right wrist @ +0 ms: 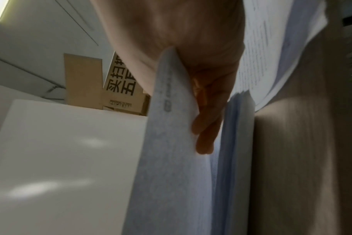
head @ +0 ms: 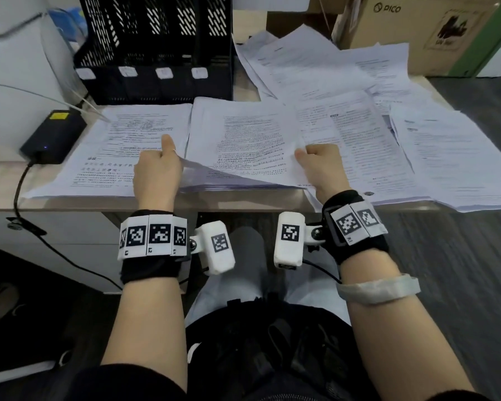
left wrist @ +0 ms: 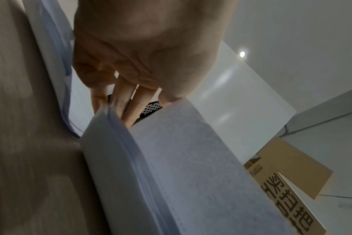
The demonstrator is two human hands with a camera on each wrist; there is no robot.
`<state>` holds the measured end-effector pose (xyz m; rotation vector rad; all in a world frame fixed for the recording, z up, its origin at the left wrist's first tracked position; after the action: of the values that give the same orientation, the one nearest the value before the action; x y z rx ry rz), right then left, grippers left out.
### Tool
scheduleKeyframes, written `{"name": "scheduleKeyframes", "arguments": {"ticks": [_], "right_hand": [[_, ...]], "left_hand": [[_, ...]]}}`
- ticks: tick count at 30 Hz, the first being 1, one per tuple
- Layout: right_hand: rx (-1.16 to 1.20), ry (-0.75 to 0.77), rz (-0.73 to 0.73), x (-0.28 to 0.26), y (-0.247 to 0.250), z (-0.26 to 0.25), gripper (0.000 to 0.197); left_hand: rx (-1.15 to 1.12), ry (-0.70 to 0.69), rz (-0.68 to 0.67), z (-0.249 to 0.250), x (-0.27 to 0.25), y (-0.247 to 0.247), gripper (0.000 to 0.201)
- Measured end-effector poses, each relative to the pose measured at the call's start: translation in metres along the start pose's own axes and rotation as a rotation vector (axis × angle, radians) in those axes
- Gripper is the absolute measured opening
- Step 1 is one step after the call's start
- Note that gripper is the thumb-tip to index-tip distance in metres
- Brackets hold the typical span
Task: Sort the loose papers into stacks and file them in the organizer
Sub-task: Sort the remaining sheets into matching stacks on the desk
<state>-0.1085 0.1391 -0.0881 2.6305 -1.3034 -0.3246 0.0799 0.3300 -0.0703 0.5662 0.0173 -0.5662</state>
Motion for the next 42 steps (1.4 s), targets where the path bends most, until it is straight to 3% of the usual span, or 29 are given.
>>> {"name": "scheduleKeyframes", "arguments": {"ticks": [4,7,10,11,13,15,20,22,26,28,35,42], "right_hand": [[-0.011,-0.008,-0.055,0.007,-0.014,-0.004,0.051],[-0.014,-0.056,-0.030,0.011,-0.016,-0.001,0.047],[-0.012,-0.077,0.032,0.006,-0.012,-0.004,0.009],[-0.016,-0.098,0.038,0.006,-0.011,-0.002,0.032],[-0.021,-0.084,0.037,0.005,-0.010,-0.004,0.048],[-0.007,-0.052,0.025,0.003,-0.010,-0.009,0.046],[0.018,-0.007,0.015,-0.008,-0.002,-0.010,0.037],[0.050,0.011,0.021,-0.014,0.005,-0.009,0.035],[0.067,0.020,0.008,-0.028,0.021,-0.008,0.030],[0.072,0.027,0.015,-0.034,0.032,-0.007,0.027],[0.073,0.034,0.054,-0.047,0.065,-0.008,0.027],[0.010,0.049,0.029,-0.032,0.098,-0.038,0.022]], "left_hand": [[-0.100,0.013,-0.018,0.001,-0.001,0.002,0.062],[-0.191,0.027,-0.018,-0.001,-0.001,0.004,0.047],[-0.234,0.027,0.008,0.001,-0.005,0.006,0.033],[-0.232,0.002,0.017,0.004,-0.006,0.007,0.030],[-0.201,-0.062,0.019,0.009,-0.008,0.007,0.026],[-0.105,-0.105,0.005,0.012,-0.009,0.005,0.023],[0.042,-0.223,-0.092,0.023,-0.018,-0.002,0.041],[0.093,-0.300,-0.202,0.032,-0.026,-0.011,0.040],[0.200,-0.405,-0.551,0.050,-0.046,-0.050,0.020],[0.245,-0.413,-0.546,0.052,-0.046,-0.062,0.011],[0.405,-0.359,-0.496,0.058,-0.040,-0.076,0.023],[0.362,-0.453,-0.581,0.123,-0.038,-0.094,0.022]]}}
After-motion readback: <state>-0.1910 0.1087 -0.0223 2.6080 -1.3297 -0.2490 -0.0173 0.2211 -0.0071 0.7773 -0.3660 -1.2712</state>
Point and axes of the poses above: each hand's wrist, its own x-axis towards the middle knuckle, its own y-axis out of the back of the hand, z = x × y, the point moved 5 cm from there along x, towards the middle knuckle, and after that the axes turned 13 degrees about -z, right-handed, at the moved point
